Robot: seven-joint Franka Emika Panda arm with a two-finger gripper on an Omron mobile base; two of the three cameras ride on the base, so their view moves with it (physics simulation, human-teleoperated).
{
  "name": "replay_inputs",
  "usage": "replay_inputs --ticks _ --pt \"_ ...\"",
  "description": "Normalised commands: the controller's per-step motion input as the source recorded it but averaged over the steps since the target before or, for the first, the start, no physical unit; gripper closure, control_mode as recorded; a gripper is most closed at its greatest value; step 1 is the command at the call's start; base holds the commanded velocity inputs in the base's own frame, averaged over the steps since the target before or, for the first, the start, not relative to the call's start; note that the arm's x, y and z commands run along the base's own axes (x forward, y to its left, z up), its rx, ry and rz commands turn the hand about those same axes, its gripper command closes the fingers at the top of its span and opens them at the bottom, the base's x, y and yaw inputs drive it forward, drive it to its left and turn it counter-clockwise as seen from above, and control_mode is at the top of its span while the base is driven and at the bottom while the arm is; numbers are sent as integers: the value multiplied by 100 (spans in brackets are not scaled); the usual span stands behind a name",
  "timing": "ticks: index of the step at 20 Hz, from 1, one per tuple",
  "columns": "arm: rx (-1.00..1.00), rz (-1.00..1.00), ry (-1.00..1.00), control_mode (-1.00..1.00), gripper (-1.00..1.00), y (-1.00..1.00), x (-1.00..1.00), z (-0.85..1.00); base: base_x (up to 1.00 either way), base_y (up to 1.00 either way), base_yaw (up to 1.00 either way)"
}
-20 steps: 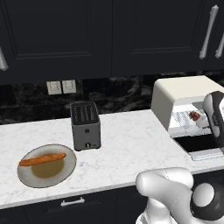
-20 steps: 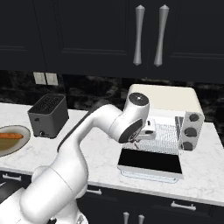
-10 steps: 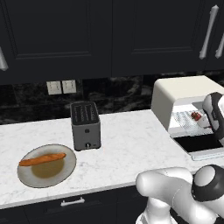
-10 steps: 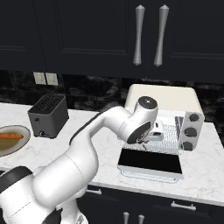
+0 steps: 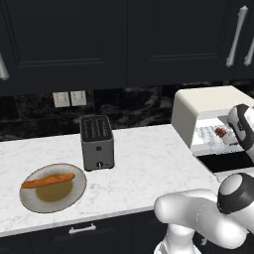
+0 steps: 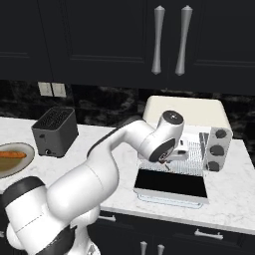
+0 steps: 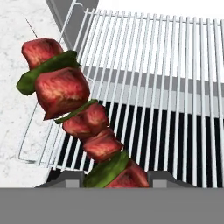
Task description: Pick up the kebab skewer and baguette bread, and place them inside the toaster oven. Close the toaster oven door and start by setting the timer.
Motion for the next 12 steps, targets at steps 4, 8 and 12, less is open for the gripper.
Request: replay_inputs --ticks 4,8,12 --pt "0 0 0 -100 100 1 25 -2 0 0 0" --pt "0 0 0 -100 100 8 34 -10 0 0 0" --pt "0 0 0 -100 100 5 32 -12 0 0 0"
